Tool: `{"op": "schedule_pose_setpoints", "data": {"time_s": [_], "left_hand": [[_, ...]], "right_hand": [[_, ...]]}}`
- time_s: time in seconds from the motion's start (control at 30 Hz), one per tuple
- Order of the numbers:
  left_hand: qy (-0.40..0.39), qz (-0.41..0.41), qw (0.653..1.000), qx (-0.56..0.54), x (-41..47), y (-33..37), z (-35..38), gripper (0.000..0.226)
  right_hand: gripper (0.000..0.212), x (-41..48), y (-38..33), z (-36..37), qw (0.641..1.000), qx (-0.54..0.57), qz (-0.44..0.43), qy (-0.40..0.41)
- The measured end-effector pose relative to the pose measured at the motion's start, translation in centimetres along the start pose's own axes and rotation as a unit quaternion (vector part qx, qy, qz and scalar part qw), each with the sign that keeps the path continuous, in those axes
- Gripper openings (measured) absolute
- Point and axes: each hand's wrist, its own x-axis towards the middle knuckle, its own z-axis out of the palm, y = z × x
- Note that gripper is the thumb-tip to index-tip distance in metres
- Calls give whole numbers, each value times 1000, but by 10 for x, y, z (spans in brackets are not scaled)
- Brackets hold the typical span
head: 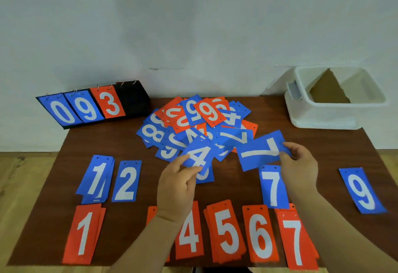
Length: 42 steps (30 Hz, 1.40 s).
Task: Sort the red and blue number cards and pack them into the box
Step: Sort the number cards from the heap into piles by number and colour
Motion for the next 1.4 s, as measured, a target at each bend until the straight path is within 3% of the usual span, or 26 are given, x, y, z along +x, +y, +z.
{"op": "schedule_pose_setpoints", "data": {"time_s": [0.13, 0.23, 0.37, 0.43, 0.6, 0.73, 0.93, 1.03, 1.2, 1.27, 1.33, 1.4], "left_hand": [[-10, -18, 999, -37, -21, 8, -24, 26], [0, -94, 992, -88, -35, 11, -35, 28], [5, -253, 938, -238, -52, 25, -50, 23], [14, -296, 918, -263, -55, 31, -53, 24], [-9, -306, 929, -210, -51, 43, -42, 33], [-44, -318, 919, -228, -42, 63, -23, 33], [-5, -442, 816, -373, -19, 93, 18, 36], [17, -476, 788, -389, -18, 99, 33, 37], [46, -498, 795, -343, -20, 102, 44, 42], [49, -492, 810, -316, -21, 103, 46, 42], [43, -474, 828, -297, -22, 105, 47, 39], [35, -462, 841, -279, -22, 107, 50, 38]], "right_hand": [[23, -31, -2, -6, 998, 5, -12, -66], [23, -47, -2, -8, 992, -9, -22, -121], [22, -59, -1, -16, 989, -18, -16, -146], [23, -59, 0, -23, 988, -31, -18, -151], [25, -38, 4, -47, 988, -55, -13, -143], [29, -1, 6, -63, 986, -92, -25, -137], [32, 70, 15, -67, 957, -193, -33, -216], [33, 92, 25, -54, 922, -249, -49, -291], [23, 110, 47, -25, 866, -322, -65, -377], [32, 115, 52, -21, 840, -397, -98, -356], [41, 111, 49, -21, 858, -392, -129, -307], [33, 96, 40, -16, 900, -274, -125, -315]]}}
